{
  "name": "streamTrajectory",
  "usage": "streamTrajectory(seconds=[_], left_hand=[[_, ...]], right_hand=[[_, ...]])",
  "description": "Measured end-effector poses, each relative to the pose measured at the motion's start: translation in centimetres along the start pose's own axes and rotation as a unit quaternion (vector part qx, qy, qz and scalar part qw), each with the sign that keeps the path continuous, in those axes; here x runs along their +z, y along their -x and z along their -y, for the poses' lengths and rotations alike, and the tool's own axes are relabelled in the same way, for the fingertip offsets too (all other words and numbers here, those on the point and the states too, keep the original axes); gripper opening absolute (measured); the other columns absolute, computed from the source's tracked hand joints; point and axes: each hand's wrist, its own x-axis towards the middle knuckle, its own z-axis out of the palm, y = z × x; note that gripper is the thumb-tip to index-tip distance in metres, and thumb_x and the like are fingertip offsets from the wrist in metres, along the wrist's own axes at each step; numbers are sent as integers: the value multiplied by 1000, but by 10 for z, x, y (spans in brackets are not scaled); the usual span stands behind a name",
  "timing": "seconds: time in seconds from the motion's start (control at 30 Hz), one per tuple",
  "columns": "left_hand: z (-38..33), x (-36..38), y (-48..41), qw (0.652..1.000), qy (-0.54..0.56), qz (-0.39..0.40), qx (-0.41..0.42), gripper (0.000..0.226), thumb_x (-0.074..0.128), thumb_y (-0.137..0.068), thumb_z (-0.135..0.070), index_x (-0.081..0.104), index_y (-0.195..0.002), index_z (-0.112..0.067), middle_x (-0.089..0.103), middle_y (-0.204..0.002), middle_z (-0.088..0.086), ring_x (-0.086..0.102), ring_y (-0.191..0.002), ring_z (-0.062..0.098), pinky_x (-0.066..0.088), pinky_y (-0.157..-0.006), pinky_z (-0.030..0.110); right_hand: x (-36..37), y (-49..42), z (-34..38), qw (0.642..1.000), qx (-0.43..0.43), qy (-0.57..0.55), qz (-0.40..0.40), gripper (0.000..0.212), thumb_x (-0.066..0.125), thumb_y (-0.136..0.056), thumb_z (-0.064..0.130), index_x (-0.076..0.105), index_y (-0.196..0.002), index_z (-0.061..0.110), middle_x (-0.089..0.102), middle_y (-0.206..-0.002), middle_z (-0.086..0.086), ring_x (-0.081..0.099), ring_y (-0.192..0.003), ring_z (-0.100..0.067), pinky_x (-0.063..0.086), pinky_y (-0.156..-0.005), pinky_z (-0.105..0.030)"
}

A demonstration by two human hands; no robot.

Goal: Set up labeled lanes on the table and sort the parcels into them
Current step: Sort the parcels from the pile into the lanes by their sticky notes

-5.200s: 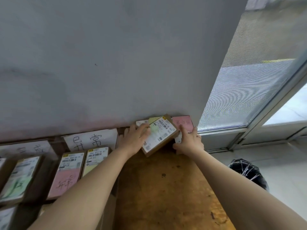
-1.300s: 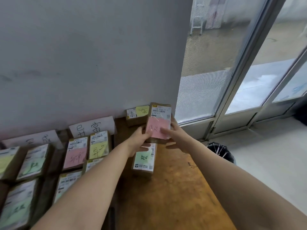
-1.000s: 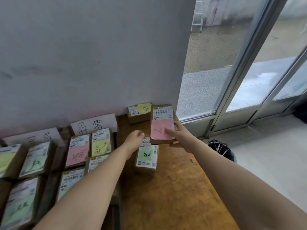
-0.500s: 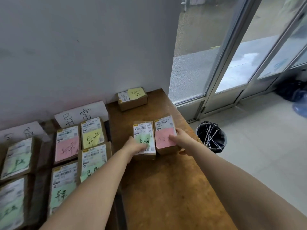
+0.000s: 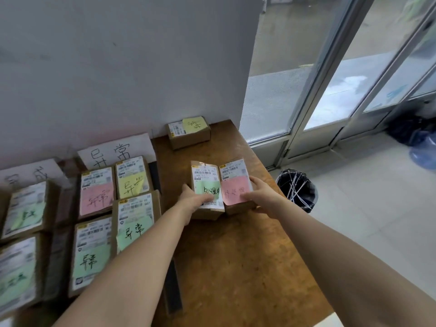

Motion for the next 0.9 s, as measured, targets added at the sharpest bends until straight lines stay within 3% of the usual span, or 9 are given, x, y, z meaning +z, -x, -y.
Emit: streamTrajectory(seconds=[0.07,0.3,0.4,0.53,0.63,0.73,0.83,0.9], left_hand=[[-4,-4,10,999,13,-18,33,104,79,-75,-18,8,-151,-23,49,-137,11,58,-113,26,50,-93,41],[-22,-21,79,972,63,-128,184,97,79,-75,-17,16,-148,-30,53,-132,3,58,-113,22,50,-94,46],[-18,-31,118,952,85,-190,224,89,78,-77,-16,22,-145,-25,54,-132,4,57,-115,23,51,-93,42],[4,-53,177,931,114,-246,244,77,71,-84,-16,25,-144,-21,55,-132,3,59,-115,23,50,-88,35],[28,-82,217,913,137,-293,247,74,67,-88,-20,23,-147,-21,51,-132,-4,53,-118,16,45,-98,35],[52,-114,251,896,173,-330,241,57,66,-88,-21,35,-136,-21,55,-134,2,57,-116,20,47,-100,44],[76,-142,285,884,176,-361,242,60,65,-90,-16,32,-140,-18,54,-130,-3,54,-110,13,45,-93,30],[96,-163,305,879,192,-364,239,64,64,-90,-16,28,-143,-19,52,-127,-6,52,-112,14,42,-97,32]], right_hand=[[0,4,5,1000,-21,3,3,69,63,-89,8,30,-147,28,55,-119,-4,59,-93,-20,51,-71,-31],[-8,36,32,993,-114,-33,21,69,65,-91,14,28,-148,29,59,-123,-7,64,-96,-18,50,-61,-24],[-4,54,40,987,-149,-43,34,66,66,-90,17,32,-145,29,58,-126,-7,62,-105,-22,52,-69,-29],[26,78,51,981,-167,-70,67,57,63,-92,25,35,-143,27,58,-128,-4,59,-111,-23,52,-94,-47],[65,103,66,973,-189,-84,104,58,62,-92,25,37,-144,21,59,-126,-4,61,-105,-22,54,-91,-45],[107,138,82,961,-207,-71,167,53,61,-94,21,38,-142,19,59,-107,1,62,-88,-16,56,-70,-36],[150,170,91,956,-200,-41,210,52,61,-93,22,38,-140,24,55,-98,2,60,-89,-19,57,-78,-43],[181,190,98,951,-203,-23,231,54,62,-93,22,38,-141,25,55,-99,0,60,-87,-20,58,-76,-42]])
